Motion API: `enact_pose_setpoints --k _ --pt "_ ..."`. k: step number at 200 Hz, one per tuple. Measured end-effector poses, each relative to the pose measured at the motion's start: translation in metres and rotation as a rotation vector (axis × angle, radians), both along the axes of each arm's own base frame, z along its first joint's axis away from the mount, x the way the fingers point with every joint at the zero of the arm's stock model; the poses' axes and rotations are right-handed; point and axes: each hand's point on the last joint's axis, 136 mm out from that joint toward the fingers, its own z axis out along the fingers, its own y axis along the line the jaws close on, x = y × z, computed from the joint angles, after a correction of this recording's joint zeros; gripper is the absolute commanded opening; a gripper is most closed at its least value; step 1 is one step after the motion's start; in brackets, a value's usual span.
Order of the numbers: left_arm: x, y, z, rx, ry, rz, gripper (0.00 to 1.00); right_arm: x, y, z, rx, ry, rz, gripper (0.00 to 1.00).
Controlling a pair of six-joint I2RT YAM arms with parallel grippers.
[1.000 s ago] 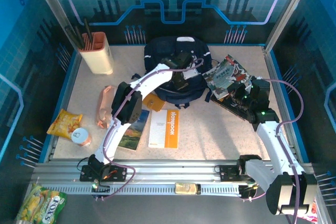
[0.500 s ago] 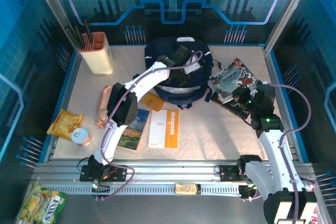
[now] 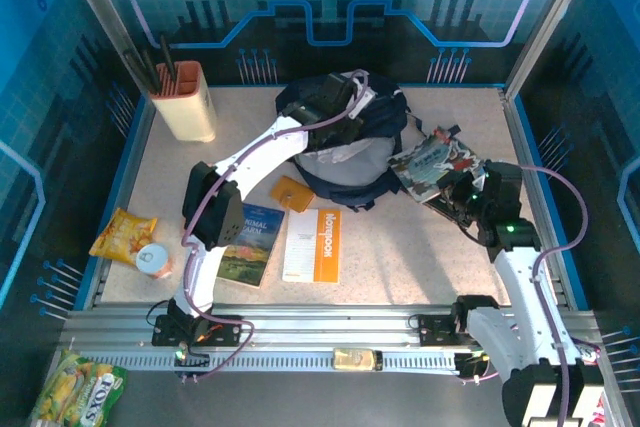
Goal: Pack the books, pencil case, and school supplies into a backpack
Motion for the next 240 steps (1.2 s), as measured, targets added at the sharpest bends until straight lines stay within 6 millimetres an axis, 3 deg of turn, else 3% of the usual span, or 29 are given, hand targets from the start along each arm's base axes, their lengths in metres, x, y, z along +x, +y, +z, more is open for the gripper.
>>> enact_pose_setpoints --k 36,82,132,186,240 --pt "0.004 -0.004 0.014 -0.067 -0.023 0.040 0.00 -0.003 0.016 0.000 0.061 0.022 0.017 0.06" --pt "0.003 -0.009 0.017 -0.087 -0.027 0.041 0.00 0.019 0.046 0.013 0.151 -0.063 0.084 0.06" --pt "-0.009 -0.014 0.041 -0.159 -0.027 0.040 0.00 0.054 0.083 0.014 0.202 -0.131 0.144 0.06" --pt "-0.026 -0.010 0.082 -0.245 -0.053 0.037 0.00 0.098 0.105 -0.018 0.167 -0.132 0.094 0.06" --pt "-0.029 -0.011 0.086 -0.254 -0.052 0.030 0.00 0.155 0.135 -0.028 0.136 -0.179 0.048 0.08"
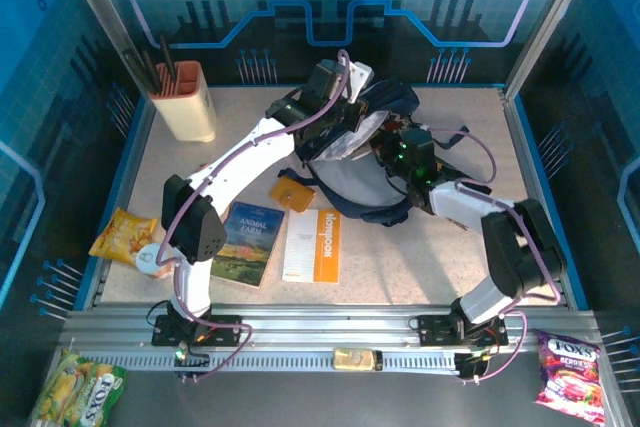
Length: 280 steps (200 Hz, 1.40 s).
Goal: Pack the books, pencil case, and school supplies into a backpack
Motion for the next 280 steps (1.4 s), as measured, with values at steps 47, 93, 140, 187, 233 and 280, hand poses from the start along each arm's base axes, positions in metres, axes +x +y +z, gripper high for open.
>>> enact_pose_setpoints --k 47,93,140,187,233,280 --pt "0.000 0.000 0.000 -0.003 0.003 0.002 0.00 0.027 0.018 -0.036 -0.008 0.064 -0.048 0.11" --pt "0.002 0.003 -0.012 -0.010 0.026 0.021 0.00 0.042 0.038 -0.052 0.019 0.108 -0.030 0.48" --pt "0.013 0.017 -0.022 -0.026 0.048 0.059 0.00 0.015 0.041 -0.058 0.031 0.223 0.029 0.72" --pt "0.028 0.045 -0.040 -0.019 0.075 0.117 0.00 -0.044 0.028 -0.012 -0.003 0.215 0.123 0.78" --pt "0.028 0.070 -0.072 0.008 0.136 0.153 0.05 -0.115 -0.032 -0.019 -0.280 0.282 0.089 0.85" --pt "-0.009 0.075 -0.106 -0.036 0.277 0.138 0.51 -0.138 -0.106 -0.030 -0.536 0.385 0.025 0.91"
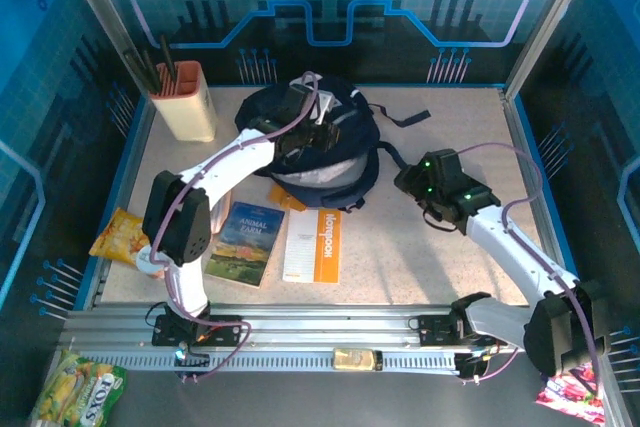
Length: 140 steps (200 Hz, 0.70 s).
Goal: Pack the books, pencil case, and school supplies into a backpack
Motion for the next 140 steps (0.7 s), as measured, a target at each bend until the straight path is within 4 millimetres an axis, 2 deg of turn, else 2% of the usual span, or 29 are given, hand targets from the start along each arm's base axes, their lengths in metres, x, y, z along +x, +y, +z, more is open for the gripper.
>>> enact_pose_setpoints --k 19,42,62,102,140 --pt "-0.011 0.003 0.006 -0.041 0.015 0.013 0.66 0.009 -0.027 -0.007 -0.039 0.031 -0.015 1.00" --pt "-0.022 0.009 0.021 -0.089 0.005 0.042 0.82 0.025 -0.047 -0.023 -0.080 0.089 -0.005 1.00" --pt "-0.035 0.019 0.031 -0.126 -0.009 0.071 0.92 0.047 -0.062 -0.036 -0.118 0.136 0.009 1.00" --pt "-0.051 0.050 0.041 -0.145 -0.041 0.131 0.99 0.082 -0.087 -0.058 -0.155 0.197 0.022 1.00" --pt "-0.059 0.064 0.053 -0.133 -0.083 0.141 0.99 0.086 -0.101 -0.084 -0.168 0.274 0.023 1.00"
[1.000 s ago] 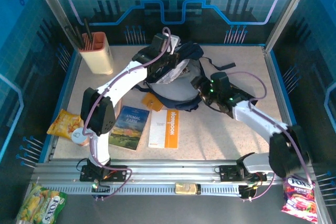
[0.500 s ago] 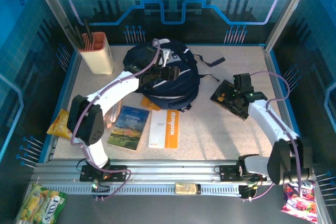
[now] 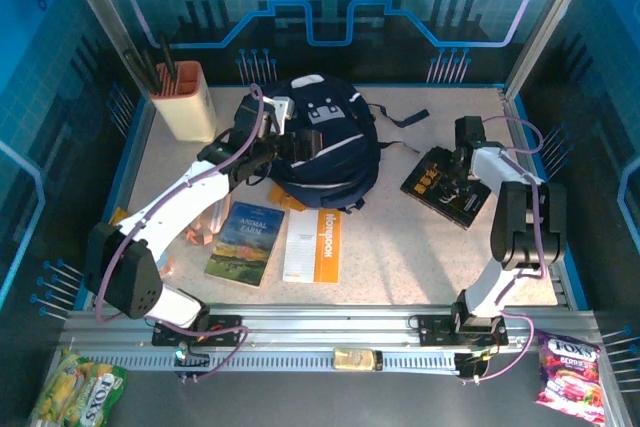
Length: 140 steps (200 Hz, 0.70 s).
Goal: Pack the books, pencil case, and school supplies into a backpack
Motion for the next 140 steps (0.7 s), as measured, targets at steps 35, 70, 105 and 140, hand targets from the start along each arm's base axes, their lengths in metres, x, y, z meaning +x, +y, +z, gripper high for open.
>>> enact_pose_setpoints --k 35,70,105,140 --pt "-0.001 0.000 0.003 0.020 -0.020 -0.018 0.99 -0.007 -0.005 -0.017 0.012 0.059 -0.007 1.00" --pt "-0.003 -0.004 0.003 0.008 -0.016 -0.045 0.99 -0.010 -0.007 -0.019 0.023 0.058 -0.014 1.00" --pt "-0.008 -0.014 0.005 -0.031 -0.005 -0.099 0.99 -0.022 -0.005 -0.019 0.035 0.016 -0.044 0.98" --pt "-0.009 -0.029 0.002 -0.094 0.023 -0.151 0.99 -0.055 0.005 -0.017 0.075 -0.006 -0.117 0.96"
